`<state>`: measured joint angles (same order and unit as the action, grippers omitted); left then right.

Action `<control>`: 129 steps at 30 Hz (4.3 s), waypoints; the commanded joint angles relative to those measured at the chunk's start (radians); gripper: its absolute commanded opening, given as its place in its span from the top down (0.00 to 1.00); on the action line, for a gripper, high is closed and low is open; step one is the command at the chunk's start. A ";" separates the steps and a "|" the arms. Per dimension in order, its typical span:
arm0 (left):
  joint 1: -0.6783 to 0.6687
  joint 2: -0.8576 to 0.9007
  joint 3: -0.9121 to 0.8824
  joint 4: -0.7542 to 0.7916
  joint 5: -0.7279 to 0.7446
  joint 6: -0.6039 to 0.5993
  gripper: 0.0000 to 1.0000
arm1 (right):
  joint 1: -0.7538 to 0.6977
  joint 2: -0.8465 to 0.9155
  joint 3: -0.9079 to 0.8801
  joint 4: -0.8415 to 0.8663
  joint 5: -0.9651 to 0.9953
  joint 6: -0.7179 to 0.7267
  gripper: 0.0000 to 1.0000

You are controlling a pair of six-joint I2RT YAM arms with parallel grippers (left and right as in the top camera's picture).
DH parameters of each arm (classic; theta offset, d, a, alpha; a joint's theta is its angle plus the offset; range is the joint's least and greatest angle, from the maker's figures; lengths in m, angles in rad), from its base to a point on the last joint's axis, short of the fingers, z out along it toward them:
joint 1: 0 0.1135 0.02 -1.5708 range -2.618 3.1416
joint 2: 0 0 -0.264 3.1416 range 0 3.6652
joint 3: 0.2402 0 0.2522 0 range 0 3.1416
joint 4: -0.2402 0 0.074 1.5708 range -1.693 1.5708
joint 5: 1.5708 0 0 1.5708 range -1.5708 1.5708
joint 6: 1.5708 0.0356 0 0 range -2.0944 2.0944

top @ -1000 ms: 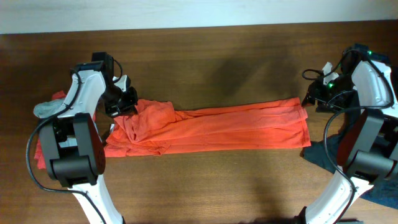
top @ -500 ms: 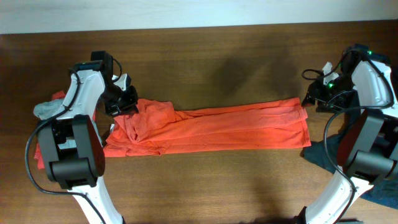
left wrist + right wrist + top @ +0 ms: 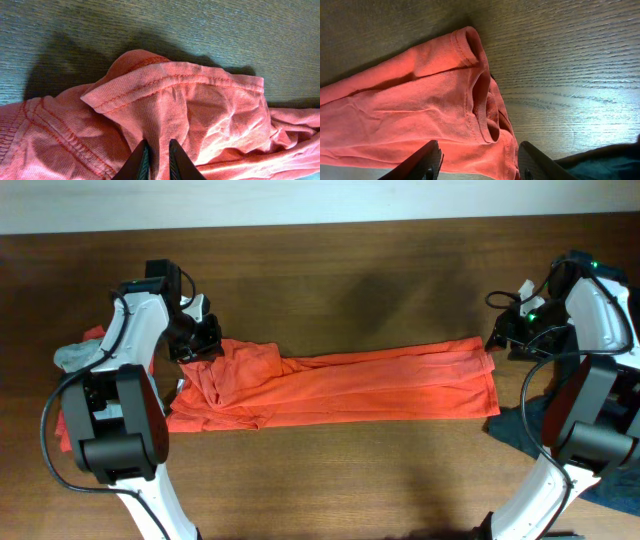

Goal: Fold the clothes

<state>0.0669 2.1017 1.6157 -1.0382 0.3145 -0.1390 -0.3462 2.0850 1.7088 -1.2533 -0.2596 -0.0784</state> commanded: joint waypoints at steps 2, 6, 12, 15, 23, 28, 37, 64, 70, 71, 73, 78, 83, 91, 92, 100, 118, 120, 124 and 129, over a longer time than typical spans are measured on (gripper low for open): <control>0.000 -0.034 0.014 0.002 0.000 0.013 0.91 | -0.001 -0.018 -0.009 -0.004 0.002 0.004 0.45; -0.001 -0.034 0.014 -0.008 0.010 0.013 0.99 | -0.001 -0.018 -0.009 -0.004 0.002 0.004 0.45; -0.002 -0.047 0.014 -0.185 0.072 0.032 1.00 | -0.001 -0.018 -0.009 -0.004 0.002 0.004 0.45; -0.002 -0.050 0.014 -0.273 0.071 0.073 1.00 | -0.001 -0.018 -0.009 -0.003 0.002 0.004 0.45; -0.001 -0.063 0.014 -0.306 0.056 0.122 1.00 | -0.001 -0.018 -0.009 -0.003 0.002 0.004 0.45; -0.002 -0.079 0.014 -0.371 0.055 0.149 1.00 | -0.001 -0.018 -0.009 -0.003 0.003 0.004 0.45; -0.001 -0.122 0.011 -0.415 -0.171 0.080 1.00 | -0.001 -0.018 -0.009 -0.003 0.003 0.004 0.45; -0.103 -0.253 0.039 -0.304 0.058 0.114 0.83 | -0.001 -0.018 -0.009 -0.008 0.002 0.004 0.45; -0.119 -0.252 -0.111 -0.256 0.068 0.138 0.83 | -0.001 -0.018 -0.009 -0.008 0.002 0.004 0.45; -0.116 -0.252 -0.142 -0.236 0.068 0.140 0.83 | -0.001 -0.018 -0.009 -0.008 0.002 0.004 0.45; -0.109 -0.252 -0.193 -0.189 0.068 0.141 0.83 | -0.001 -0.018 -0.009 -0.008 0.002 0.004 0.45; -0.050 -0.252 -0.296 -0.056 0.067 0.141 0.82 | -0.001 -0.018 -0.009 -0.009 0.002 0.004 0.45; 0.029 -0.251 -0.393 0.041 0.046 0.140 0.81 | -0.001 -0.018 -0.009 -0.011 0.002 0.004 0.45; 0.106 -0.251 -0.475 0.181 0.021 0.140 0.75 | -0.001 -0.018 -0.009 -0.020 0.002 0.005 0.45; 0.106 -0.251 -0.474 0.187 0.018 0.140 0.75 | -0.003 -0.018 -0.009 -0.020 0.002 0.008 0.41; 0.106 -0.270 -0.444 0.146 -0.009 0.140 0.73 | -0.086 -0.018 -0.009 -0.031 0.000 0.007 0.20; 0.103 -0.575 -0.396 0.137 -0.007 0.140 0.45 | -0.139 -0.018 -0.190 0.083 -0.225 -0.186 0.05; 0.103 -0.575 -0.396 0.136 -0.007 0.140 0.45 | -0.131 -0.018 -0.248 0.126 -0.276 -0.210 0.04; 0.103 -0.575 -0.396 0.137 -0.007 0.140 0.44 | -0.114 -0.018 -0.303 0.188 -0.288 -0.209 0.04; 0.103 -0.575 -0.396 0.134 -0.004 0.140 0.44 | -0.077 -0.018 -0.325 0.258 -0.286 -0.209 0.09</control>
<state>0.1699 1.5372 1.2083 -0.9005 0.3069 -0.0109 -0.4519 2.0731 1.4055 -1.0164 -0.5320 -0.2703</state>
